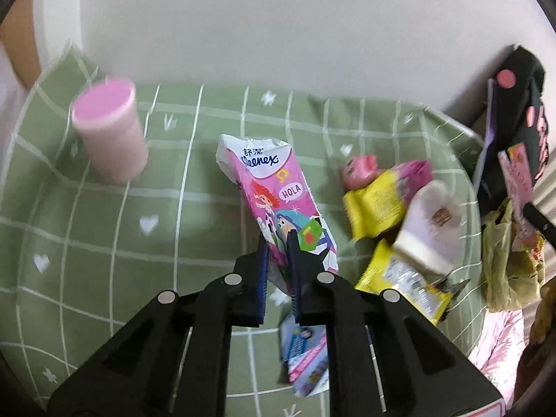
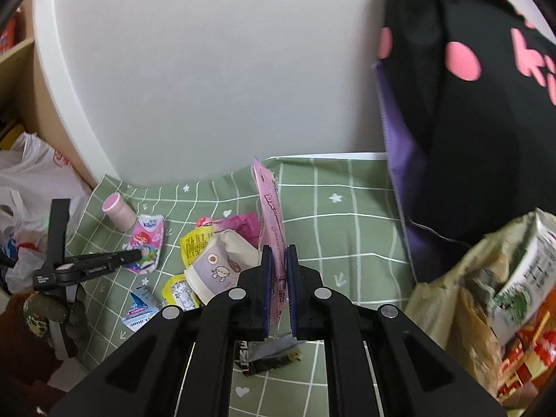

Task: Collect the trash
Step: 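Lift the pink Kleenex pack and pink strip and carry both over the yellow bin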

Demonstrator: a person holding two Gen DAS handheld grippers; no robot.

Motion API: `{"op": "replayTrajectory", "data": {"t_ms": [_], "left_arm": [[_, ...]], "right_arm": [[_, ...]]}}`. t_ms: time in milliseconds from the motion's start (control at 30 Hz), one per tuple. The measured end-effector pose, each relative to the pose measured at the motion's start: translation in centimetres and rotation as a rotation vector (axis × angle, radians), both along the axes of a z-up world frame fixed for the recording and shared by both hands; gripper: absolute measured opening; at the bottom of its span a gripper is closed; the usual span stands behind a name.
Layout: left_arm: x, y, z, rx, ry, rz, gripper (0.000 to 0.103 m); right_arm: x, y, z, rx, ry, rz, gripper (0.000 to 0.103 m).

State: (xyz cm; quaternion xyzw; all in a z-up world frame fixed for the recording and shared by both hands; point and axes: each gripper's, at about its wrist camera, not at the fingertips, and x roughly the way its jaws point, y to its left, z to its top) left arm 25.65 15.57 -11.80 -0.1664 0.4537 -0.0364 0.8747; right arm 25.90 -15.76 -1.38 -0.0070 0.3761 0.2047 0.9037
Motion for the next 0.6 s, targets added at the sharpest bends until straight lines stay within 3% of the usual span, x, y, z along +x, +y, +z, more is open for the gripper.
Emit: {"op": "replayTrajectory", "data": {"t_ms": [233,400,600], "left_arm": [[0.5,-2.5,6.6,0.0,-0.171,-0.098,0.01],[0.9,-7.9,11.5,-0.013,-0.305,-0.278,0.01],[1.3,-14.9,15.8,-0.043,-0.412,-0.487,0.01]], "right_arm": [[-1.8,-2.0,1.1,-0.006,-0.048,-0.053,0.009],[-3.4,-4.4,3.0,0.004,-0.105,-0.118,0.009],[-5.6,-8.1,5.8,0.015,-0.19,-0.231,0.009]]}}
